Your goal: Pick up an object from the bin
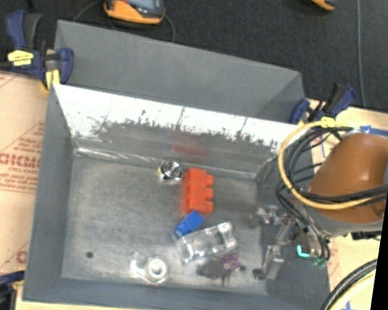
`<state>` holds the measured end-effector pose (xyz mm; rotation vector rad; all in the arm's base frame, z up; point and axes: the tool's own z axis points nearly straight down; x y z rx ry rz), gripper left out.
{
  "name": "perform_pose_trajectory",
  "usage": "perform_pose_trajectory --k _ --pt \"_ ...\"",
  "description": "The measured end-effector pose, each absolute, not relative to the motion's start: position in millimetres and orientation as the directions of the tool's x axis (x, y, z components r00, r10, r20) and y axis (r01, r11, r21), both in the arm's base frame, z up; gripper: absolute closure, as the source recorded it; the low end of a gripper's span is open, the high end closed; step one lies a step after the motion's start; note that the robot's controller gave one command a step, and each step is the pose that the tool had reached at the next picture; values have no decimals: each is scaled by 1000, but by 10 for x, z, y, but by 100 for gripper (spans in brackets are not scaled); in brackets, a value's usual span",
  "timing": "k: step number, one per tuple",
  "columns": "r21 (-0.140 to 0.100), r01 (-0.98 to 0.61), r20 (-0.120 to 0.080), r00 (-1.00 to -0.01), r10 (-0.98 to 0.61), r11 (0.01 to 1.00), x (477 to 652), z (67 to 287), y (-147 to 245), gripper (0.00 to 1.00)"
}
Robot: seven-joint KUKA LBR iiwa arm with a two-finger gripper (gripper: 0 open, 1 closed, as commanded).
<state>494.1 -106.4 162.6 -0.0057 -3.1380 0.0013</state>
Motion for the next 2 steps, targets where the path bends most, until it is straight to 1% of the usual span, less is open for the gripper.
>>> perform_pose_trajectory --k 1,2 --pt "0 115 -3 -993 115 993 5157 744 -733 0" --pt "-2 113 -6 -994 113 994 5163 774 -754 100"
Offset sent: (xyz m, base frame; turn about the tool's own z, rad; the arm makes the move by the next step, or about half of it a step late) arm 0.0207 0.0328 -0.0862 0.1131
